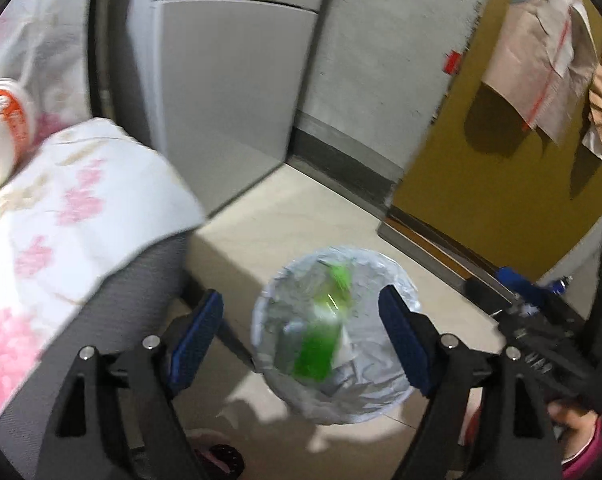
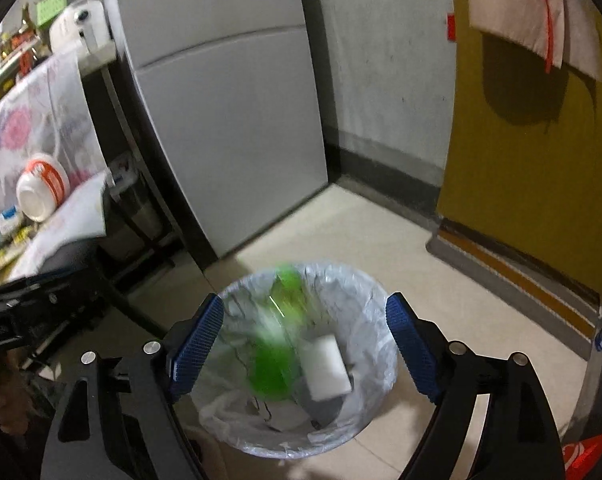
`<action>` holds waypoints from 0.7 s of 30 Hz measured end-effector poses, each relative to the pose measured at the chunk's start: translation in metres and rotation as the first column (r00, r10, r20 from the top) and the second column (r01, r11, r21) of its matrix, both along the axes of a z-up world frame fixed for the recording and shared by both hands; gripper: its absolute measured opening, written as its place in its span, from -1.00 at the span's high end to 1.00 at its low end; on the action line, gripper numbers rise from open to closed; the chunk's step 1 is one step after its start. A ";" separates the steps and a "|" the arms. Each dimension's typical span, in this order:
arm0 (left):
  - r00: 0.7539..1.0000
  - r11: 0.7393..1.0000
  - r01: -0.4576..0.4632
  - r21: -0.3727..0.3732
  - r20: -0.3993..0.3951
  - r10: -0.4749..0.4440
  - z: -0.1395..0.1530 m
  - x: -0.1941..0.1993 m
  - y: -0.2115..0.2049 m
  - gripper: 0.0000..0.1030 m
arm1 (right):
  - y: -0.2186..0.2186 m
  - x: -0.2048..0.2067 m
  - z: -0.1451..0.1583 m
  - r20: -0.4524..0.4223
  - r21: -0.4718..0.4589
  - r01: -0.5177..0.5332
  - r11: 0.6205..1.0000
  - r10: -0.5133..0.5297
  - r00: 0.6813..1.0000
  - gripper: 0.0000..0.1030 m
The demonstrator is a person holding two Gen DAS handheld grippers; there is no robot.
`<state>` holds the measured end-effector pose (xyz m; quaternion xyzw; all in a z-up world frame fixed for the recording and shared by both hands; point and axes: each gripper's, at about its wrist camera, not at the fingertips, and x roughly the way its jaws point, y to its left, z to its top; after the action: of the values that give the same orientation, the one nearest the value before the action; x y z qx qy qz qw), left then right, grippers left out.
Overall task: Collect trash
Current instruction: 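Move both tools back over the chair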
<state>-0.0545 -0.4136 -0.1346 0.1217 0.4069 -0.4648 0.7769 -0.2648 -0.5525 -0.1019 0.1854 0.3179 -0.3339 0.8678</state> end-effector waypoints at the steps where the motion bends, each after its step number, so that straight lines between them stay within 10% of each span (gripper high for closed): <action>1: 0.999 1.000 -0.025 0.002 0.020 0.025 0.004 0.003 0.008 -0.51 | 0.003 0.001 0.009 0.026 -0.018 -0.012 1.000 0.012 1.000 -0.60; 21: 0.925 0.930 -0.366 -0.032 0.096 0.367 0.056 0.058 0.180 -0.53 | 0.137 0.129 0.098 0.092 -0.100 -0.391 0.915 0.400 0.912 -0.34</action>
<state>0.0032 -0.2333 -0.0788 0.0617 0.3799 -0.3073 0.8703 -0.1361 -0.4156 -0.0042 0.1005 0.2867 -0.1527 0.9404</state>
